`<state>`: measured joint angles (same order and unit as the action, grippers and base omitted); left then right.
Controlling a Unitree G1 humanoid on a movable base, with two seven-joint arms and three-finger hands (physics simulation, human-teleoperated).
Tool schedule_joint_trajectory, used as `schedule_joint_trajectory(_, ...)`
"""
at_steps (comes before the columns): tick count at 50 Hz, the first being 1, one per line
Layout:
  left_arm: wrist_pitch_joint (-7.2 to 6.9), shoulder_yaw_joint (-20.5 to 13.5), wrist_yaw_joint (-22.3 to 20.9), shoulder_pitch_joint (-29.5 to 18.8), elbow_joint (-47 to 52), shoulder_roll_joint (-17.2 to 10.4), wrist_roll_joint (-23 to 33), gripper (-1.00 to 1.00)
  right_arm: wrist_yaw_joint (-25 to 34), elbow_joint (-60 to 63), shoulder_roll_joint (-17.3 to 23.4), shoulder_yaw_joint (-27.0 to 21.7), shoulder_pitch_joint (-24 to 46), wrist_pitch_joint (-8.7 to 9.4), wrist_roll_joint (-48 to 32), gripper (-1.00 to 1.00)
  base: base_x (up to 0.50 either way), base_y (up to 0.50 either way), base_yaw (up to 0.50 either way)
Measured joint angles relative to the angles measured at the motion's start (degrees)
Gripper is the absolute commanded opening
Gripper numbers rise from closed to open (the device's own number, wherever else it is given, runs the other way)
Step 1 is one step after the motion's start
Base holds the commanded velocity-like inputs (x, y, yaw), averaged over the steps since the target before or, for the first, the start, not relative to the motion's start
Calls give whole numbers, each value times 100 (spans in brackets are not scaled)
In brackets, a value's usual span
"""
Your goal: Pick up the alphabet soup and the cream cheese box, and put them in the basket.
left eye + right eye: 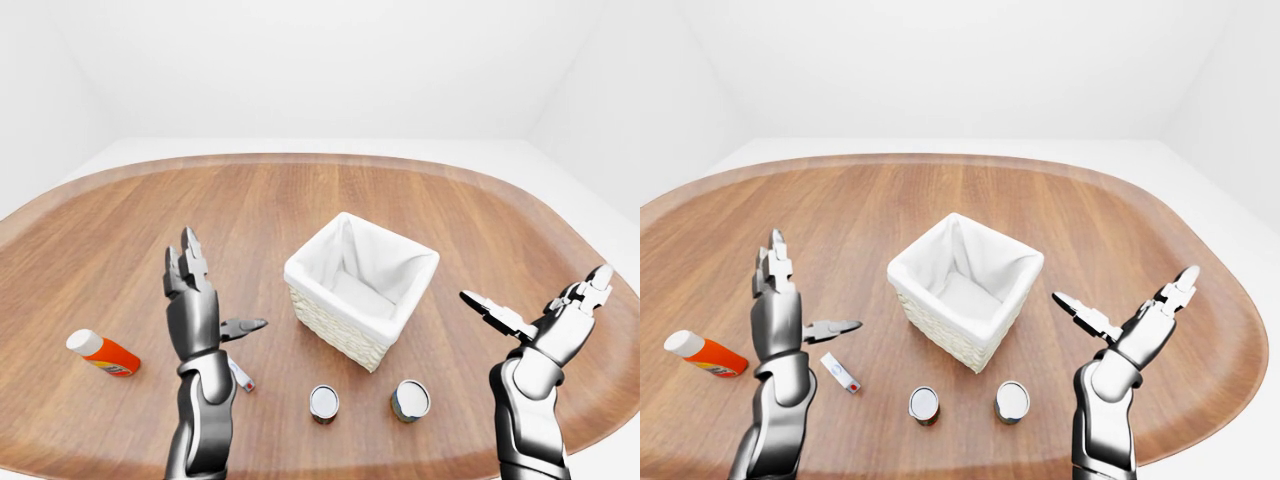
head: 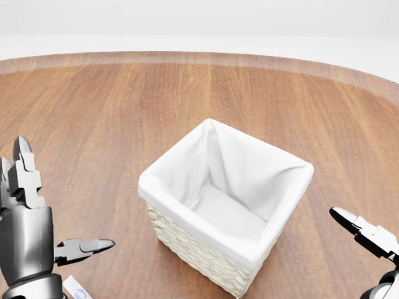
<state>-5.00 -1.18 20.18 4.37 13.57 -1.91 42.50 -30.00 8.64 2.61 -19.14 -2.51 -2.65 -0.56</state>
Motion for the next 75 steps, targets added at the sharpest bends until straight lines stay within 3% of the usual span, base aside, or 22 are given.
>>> schedule_joint_trajectory(15,0,269,-324,58,699,-35,2419,100,0,16,-4,-4,-7,-10,19,100,0,0,0)
schedule_joint_trajectory(31,0,313,-1197,33,1229,-46,4187,100,0,36,-10,-3,-9,-11,-1,100,0,0,0)
schedule_joint_trajectory(44,0,252,-1516,-5,1410,-29,4673,100,0,3,-2,-3,2,-56,-48,100,0,0,0)
schedule_joint_trajectory(66,0,203,-1707,-27,1483,-49,4892,100,0,14,-2,1,-1,-65,-64,100,0,0,0)
schedule_joint_trajectory(75,0,182,-1725,175,1567,-68,4983,100,0,32,-8,3,-6,-62,-76,100,0,0,0)
